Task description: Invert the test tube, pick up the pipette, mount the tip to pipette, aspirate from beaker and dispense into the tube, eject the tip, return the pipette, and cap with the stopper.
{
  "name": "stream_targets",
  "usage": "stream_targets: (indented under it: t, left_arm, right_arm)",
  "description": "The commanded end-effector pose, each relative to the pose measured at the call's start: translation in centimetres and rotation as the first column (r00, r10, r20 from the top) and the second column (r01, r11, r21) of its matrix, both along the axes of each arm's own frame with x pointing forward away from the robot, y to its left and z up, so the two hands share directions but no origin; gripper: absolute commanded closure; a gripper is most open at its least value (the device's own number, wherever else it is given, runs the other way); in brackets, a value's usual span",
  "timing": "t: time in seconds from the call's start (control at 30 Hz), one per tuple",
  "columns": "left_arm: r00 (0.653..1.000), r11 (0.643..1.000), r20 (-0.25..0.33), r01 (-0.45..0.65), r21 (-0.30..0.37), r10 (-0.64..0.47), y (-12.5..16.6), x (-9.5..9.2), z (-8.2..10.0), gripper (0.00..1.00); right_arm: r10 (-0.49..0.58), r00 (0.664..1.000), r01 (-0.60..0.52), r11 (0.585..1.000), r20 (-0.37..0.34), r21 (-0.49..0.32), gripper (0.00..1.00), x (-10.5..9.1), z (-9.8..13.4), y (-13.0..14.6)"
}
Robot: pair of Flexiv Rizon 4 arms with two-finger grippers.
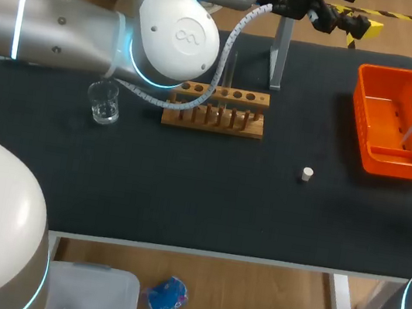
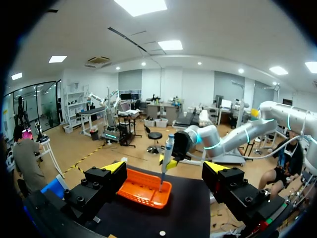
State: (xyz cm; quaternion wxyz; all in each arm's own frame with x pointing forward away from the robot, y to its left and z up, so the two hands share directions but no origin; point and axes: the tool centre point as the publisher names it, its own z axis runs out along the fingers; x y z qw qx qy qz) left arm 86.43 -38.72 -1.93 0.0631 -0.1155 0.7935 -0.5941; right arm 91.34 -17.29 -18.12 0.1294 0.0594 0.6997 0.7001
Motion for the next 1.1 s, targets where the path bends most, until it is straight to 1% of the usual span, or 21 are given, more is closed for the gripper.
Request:
stream_targets:
  t: [0.03, 0.3, 0.37, 0.43, 0.5, 0.57, 0.6, 0.67, 0.7, 0.77, 0.87, 1.0, 1.07, 1.1]
  left_arm:
    - [1.0, 1.0, -0.009, -0.001, 0.029, 0.001, -0.1, 0.0, 0.3, 0.0]
    - [1.0, 1.0, -0.009, -0.001, 0.029, 0.001, -0.1, 0.0, 0.3, 0.0]
    - [1.0, 0.998, -0.002, -0.003, 0.059, 0.004, 0.6, -0.1, 0.8, 0.0]
    - [1.0, 0.997, 0.014, 0.0, 0.078, -0.001, 0.6, 0.2, 1.8, 0.0]
    - [0.999, 0.995, 0.015, 0.029, 0.095, -0.031, -0.1, 0.5, 2.6, 0.0]
    - [0.996, 0.993, 0.036, 0.076, 0.093, -0.08, -1.1, 0.9, 3.5, 0.0]
    - [0.994, 0.988, 0.034, 0.103, 0.112, -0.107, -1.6, 1.1, 3.8, 0.0]
    - [0.99, 0.983, 0.024, 0.134, 0.127, -0.138, -2.6, 1.5, 4.1, 0.0]
    - [0.986, 0.979, 0.033, 0.156, 0.132, -0.161, -3.2, 1.6, 4.3, 0.0]
    - [0.982, 0.972, 0.02, 0.181, 0.152, -0.187, -4.3, 2.0, 4.2, 0.0]
    - [0.976, 0.966, 0.015, 0.21, 0.153, -0.215, -5.9, 2.6, 3.8, 0.0]
    - [0.971, 0.962, -0.001, 0.237, 0.138, -0.239, -7.8, 3.5, 2.6, 0.0]
    - [0.966, 0.959, -0.007, 0.257, 0.12, -0.258, -8.8, 4.0, 1.9, 0.0]
    - [0.966, 0.959, -0.007, 0.257, 0.12, -0.258, -8.8, 4.0, 1.9, 0.0]
  right_arm:
    - [0.006, 1.0, -0.006, 1.0, 0.0, 0.0, 1.0, 0.1, 0.0, -0.2]
    - [0.006, 1.0, -0.006, 1.0, 0.0, 0.0, 1.0, 0.1, 0.0, -0.2]
    - [0.006, 1.0, -0.006, 1.0, 0.0, 0.0, 1.0, 0.1, 0.0, -0.2]
    - [0.006, 1.0, -0.006, 1.0, 0.0, 0.0, 1.0, 0.1, 0.0, -0.2]
    - [0.006, 1.0, -0.006, 1.0, 0.0, 0.0, 1.0, 0.1, 0.0, -0.2]
    - [0.006, 1.0, -0.006, 1.0, 0.0, 0.0, 1.0, 0.1, 0.0, -0.2]
    - [0.006, 1.0, -0.006, 1.0, 0.0, 0.0, 1.0, 0.1, 0.0, -0.2]
    - [0.006, 1.0, -0.006, 1.0, 0.0, 0.0, 1.0, 0.1, 0.0, -0.2]
    - [0.006, 1.0, -0.006, 1.0, 0.0, 0.0, 1.0, 0.1, 0.0, -0.2]
    - [0.006, 1.0, -0.006, 1.0, 0.0, 0.0, 1.0, 0.1, 0.0, -0.2]
    - [0.006, 1.0, -0.006, 1.0, 0.0, 0.0, 1.0, 0.1, 0.0, -0.2]
    - [0.006, 1.0, -0.006, 1.0, 0.0, 0.0, 1.0, 0.1, 0.0, -0.2]
    - [0.006, 1.0, -0.006, 1.0, 0.0, 0.0, 1.0, 0.1, 0.0, -0.2]
    - [0.006, 1.0, -0.006, 1.0, 0.0, 0.0, 1.0, 0.1, 0.0, -0.2]
